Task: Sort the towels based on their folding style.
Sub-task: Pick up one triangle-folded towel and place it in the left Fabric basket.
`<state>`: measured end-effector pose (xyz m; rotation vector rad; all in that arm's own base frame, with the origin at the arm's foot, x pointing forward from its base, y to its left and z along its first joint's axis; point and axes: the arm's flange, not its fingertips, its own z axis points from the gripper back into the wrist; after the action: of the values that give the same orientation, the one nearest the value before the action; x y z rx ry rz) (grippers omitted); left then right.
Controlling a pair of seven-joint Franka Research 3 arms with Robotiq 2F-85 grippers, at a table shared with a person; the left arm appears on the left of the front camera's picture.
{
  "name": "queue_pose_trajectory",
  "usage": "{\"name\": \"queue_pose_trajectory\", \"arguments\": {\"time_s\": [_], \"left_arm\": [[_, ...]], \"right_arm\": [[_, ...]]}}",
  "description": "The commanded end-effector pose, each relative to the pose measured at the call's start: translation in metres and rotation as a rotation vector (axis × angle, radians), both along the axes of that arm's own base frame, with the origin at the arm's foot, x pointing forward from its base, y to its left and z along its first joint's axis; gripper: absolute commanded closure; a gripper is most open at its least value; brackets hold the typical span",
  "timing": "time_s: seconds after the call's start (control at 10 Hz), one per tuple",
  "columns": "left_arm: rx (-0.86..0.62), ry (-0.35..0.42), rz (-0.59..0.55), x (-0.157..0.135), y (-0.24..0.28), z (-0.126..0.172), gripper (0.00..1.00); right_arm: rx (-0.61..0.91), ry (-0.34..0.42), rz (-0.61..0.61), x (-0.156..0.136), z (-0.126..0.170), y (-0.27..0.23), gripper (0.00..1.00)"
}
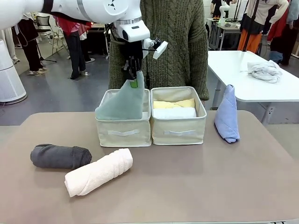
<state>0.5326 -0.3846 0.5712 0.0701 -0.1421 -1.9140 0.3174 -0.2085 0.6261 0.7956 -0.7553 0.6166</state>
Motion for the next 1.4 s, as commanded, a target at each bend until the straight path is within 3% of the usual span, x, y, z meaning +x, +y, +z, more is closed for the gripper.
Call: {"name": "queue_pose_trajectory", "arguments": {"time_s": [0.0,0.6,1.3], "left_arm": [[-0.03,0.013,-0.035,0.003,-0.004,-0.004,0.83],[-0.074,0.021,-0.071,0.012,-0.023,-0.022,0.83],[-0.007,0.105,0.019,0.017,0.02,-0.077,0.83]], "right_arm": [[0.013,-0.013,0.009,0.0,0.0,0.0,0.0],[0.013,-0.013,0.009,0.0,0.0,0.0,0.0],[0.013,-0.013,0.009,0.0,0.0,0.0,0.0]]}}
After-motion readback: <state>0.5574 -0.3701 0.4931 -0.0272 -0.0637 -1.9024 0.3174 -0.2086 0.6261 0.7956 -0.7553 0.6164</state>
